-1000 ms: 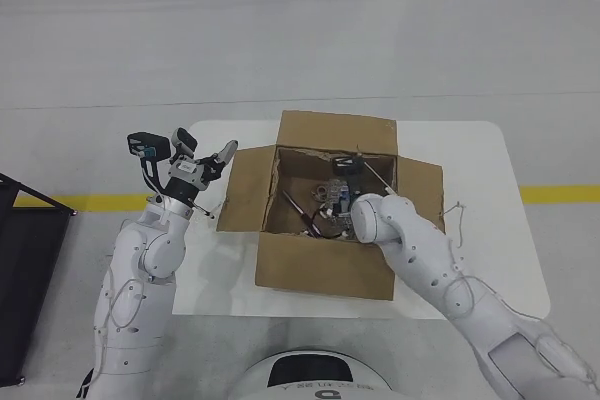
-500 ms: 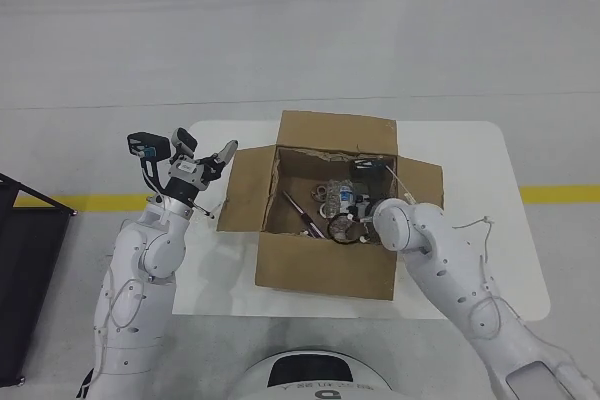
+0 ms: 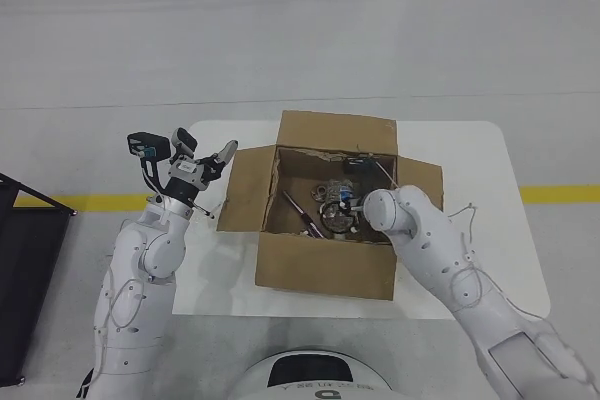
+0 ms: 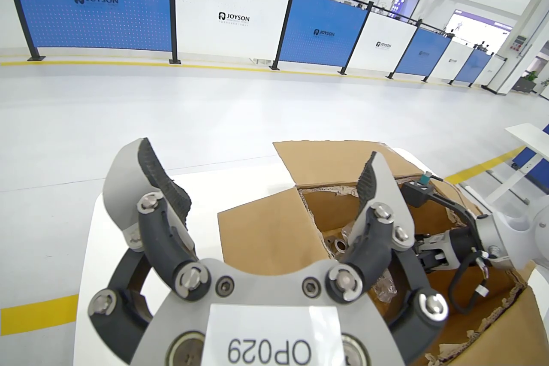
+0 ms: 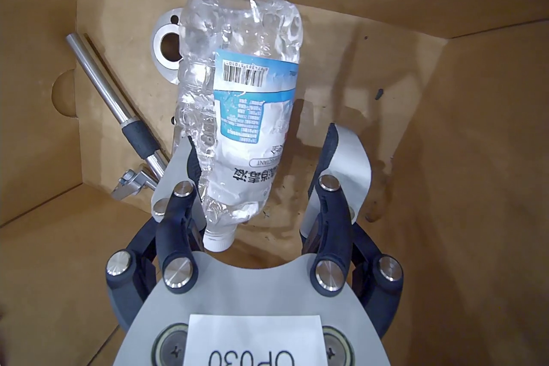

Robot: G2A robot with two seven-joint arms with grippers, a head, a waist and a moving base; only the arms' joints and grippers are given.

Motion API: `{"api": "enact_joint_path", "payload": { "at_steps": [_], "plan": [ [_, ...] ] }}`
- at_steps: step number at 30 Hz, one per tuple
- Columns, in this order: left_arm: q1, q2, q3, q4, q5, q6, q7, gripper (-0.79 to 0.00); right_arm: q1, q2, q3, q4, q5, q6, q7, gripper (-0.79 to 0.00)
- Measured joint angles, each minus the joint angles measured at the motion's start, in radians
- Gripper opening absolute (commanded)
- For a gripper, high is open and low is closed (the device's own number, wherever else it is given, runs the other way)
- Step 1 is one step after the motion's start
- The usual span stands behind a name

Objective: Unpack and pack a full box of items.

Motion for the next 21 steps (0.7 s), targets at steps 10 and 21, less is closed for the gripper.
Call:
{"api": "enact_joint_path", "payload": {
  "at_steps": [10,21],
  "plan": [
    [0.000,0.000,0.000,0.000,0.000,0.000,0.000,0.000,0.042,-0.023,-0.006,0.128,0.078,-0.032,-0.034,-0.462],
    [0.000,0.000,0.000,0.000,0.000,0.000,0.000,0.000,0.013,-0.021,0.016,0.085,0.073,-0.077,-0.071,-0.785]
  ]
}}
